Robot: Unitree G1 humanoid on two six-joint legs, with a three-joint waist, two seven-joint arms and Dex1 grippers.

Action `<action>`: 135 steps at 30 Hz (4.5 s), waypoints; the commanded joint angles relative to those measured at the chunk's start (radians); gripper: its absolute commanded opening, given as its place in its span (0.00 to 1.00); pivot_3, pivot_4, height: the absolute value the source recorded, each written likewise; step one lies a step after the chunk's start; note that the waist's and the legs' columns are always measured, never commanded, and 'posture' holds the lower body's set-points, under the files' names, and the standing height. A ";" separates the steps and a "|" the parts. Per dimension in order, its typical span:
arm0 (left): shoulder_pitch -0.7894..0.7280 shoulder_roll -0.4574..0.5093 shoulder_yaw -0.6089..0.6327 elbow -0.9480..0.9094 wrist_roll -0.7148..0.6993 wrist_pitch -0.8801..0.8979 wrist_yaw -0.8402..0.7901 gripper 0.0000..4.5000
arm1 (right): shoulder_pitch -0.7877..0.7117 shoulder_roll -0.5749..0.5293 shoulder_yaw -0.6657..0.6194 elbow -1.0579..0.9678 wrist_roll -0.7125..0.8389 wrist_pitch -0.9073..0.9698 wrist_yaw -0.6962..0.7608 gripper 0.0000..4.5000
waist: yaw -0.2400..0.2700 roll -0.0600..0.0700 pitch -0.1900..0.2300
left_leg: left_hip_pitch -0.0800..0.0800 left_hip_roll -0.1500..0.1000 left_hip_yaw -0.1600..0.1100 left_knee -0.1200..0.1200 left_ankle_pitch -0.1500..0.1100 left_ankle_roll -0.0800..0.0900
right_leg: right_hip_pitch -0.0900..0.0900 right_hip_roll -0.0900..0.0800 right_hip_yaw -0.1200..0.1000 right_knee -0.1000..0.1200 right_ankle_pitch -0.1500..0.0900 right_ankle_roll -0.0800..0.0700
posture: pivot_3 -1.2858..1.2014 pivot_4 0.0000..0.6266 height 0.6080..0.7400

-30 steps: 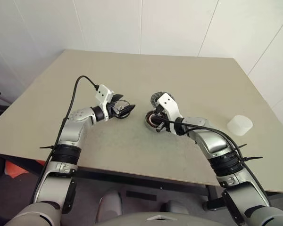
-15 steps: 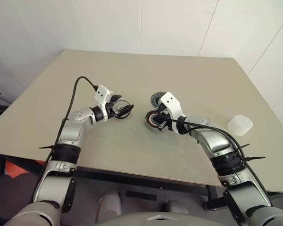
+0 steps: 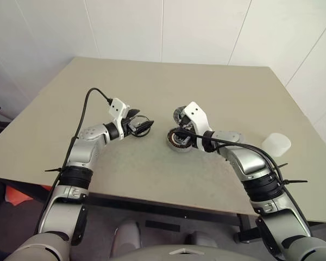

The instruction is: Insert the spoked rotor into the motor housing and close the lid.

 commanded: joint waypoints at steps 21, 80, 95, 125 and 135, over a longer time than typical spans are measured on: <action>-0.016 0.007 0.005 -0.015 0.009 -0.021 -0.002 1.00 | 0.011 0.006 -0.009 0.079 -0.045 -0.049 -0.035 0.01 | 0.000 0.000 0.000 | 0.001 0.000 0.000 0.000 0.000 0.000 | 0.001 0.000 0.000 0.000 0.000 0.000 | 0.52 0.00 1.00; -0.055 0.016 0.039 0.094 0.040 -0.071 0.011 1.00 | -0.007 -0.006 -0.025 -0.076 -0.028 0.022 -0.045 0.01 | 0.000 0.000 0.000 | 0.000 0.000 0.000 0.000 0.000 0.000 | 0.000 0.000 0.000 0.000 0.000 0.000 | 0.52 0.00 1.00; -0.006 -0.013 0.014 0.022 0.033 -0.032 0.011 1.00 | 0.072 -0.019 -0.013 0.036 -0.035 -0.064 -0.024 0.01 | 0.000 -0.001 -0.001 | 0.002 0.000 0.000 0.000 0.000 0.001 | 0.002 0.000 0.000 0.000 0.000 0.000 | 0.52 0.00 1.00; -0.065 -0.028 0.240 0.215 -0.076 0.209 0.268 1.00 | 0.049 -0.085 -0.089 -0.212 0.027 0.066 -0.031 0.01 | 0.007 -0.001 0.000 | 0.001 -0.002 -0.001 0.000 0.000 0.000 | 0.001 -0.001 0.000 0.000 0.000 0.000 | 0.52 0.00 1.00; -0.122 -0.042 0.228 0.262 -0.077 0.298 0.271 1.00 | 0.046 -0.085 -0.097 -0.209 0.024 0.067 -0.039 0.01 | 0.002 -0.001 0.000 | 0.000 -0.001 -0.001 0.000 0.000 0.000 | 0.001 0.000 0.000 0.000 0.000 0.000 | 0.52 0.00 1.00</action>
